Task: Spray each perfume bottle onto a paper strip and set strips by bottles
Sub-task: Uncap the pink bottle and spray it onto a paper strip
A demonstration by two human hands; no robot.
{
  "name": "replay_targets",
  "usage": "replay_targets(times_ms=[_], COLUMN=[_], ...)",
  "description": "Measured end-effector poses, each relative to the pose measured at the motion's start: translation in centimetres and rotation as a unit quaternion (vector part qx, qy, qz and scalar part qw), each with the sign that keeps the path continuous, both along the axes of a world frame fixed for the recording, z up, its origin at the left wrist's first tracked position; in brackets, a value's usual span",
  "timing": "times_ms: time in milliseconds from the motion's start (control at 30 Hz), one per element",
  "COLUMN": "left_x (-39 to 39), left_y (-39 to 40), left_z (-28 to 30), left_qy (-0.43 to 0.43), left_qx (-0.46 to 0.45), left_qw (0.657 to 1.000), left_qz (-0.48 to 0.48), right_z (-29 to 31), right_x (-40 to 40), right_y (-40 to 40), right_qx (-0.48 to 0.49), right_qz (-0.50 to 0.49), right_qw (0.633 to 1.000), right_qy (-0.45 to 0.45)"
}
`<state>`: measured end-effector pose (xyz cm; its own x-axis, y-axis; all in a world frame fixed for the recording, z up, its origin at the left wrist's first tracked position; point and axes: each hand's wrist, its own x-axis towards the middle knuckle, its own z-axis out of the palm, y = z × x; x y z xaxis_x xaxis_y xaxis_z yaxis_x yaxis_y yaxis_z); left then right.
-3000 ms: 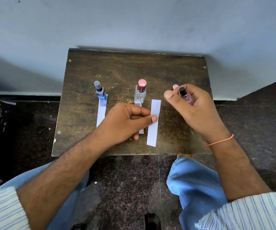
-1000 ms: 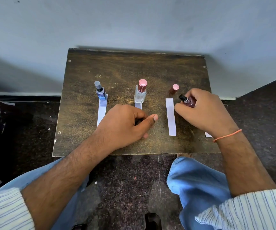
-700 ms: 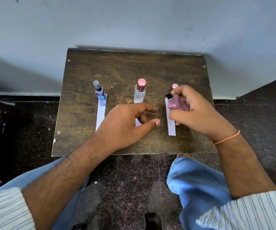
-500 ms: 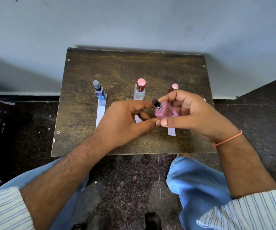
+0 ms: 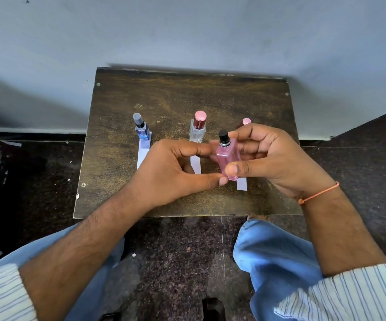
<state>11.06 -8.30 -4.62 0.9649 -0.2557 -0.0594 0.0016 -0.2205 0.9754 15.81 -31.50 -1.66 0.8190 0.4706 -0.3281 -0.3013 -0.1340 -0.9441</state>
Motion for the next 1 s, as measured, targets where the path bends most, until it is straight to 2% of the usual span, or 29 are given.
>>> replay_targets(times_ms=[100, 200, 367, 467, 533, 567, 633, 667, 800, 900, 1000], left_x=[-0.7, -1.1, -1.1, -0.8, -0.7, -0.6, -0.6, -0.5, -0.6, -0.5, -0.5], left_y=[-0.2, -0.4, -0.3, 0.1, 0.4, 0.6, 0.8, 0.7, 0.5, 0.8, 1.1], left_z=[0.2, 0.0, -0.5, -0.4, -0.4, -0.4, -0.5, -0.4, -0.1, -0.2, -0.5], left_qy=[-0.017, -0.022, 0.003, 0.026, 0.039, 0.046, 0.056, 0.059, 0.052, 0.038, 0.032], left_qx=[0.068, 0.096, 0.076, 0.067, 0.069, 0.073, 0.091, 0.101, 0.115, 0.106, 0.104], left_qw=[0.998, 0.995, 0.995, 0.995, 0.994, 0.994, 0.993, 0.992, 0.992, 0.994, 0.994], left_qz=[0.007, 0.031, 0.067, 0.075, 0.072, 0.068, 0.056, 0.049, 0.021, 0.017, 0.017], right_z=[-0.1, -0.3, 0.0, 0.2, -0.7, -1.5, -2.9, -3.5, -4.5, -5.0, -4.6], right_x=[-0.1, -0.3, 0.3, 1.1, 1.9, 2.3, 2.8, 2.9, 2.8, 2.8, 3.1], right_y=[0.5, 1.3, 0.5, -0.7, -1.4, -1.7, -2.0, -2.0, -1.1, -0.5, -0.3], right_qx=[-0.003, 0.003, -0.004, -0.018, -0.122, -0.193, -0.304, -0.336, -0.396, -0.404, -0.379], right_qz=[0.017, 0.038, 0.045, -0.018, -0.126, -0.179, -0.216, -0.204, -0.124, -0.131, -0.165], right_qw=[1.000, 0.999, 0.999, 0.999, 0.977, 0.947, 0.888, 0.876, 0.860, 0.848, 0.858], right_qy=[0.015, 0.035, 0.017, -0.021, -0.121, -0.184, -0.269, -0.281, -0.296, -0.316, -0.306])
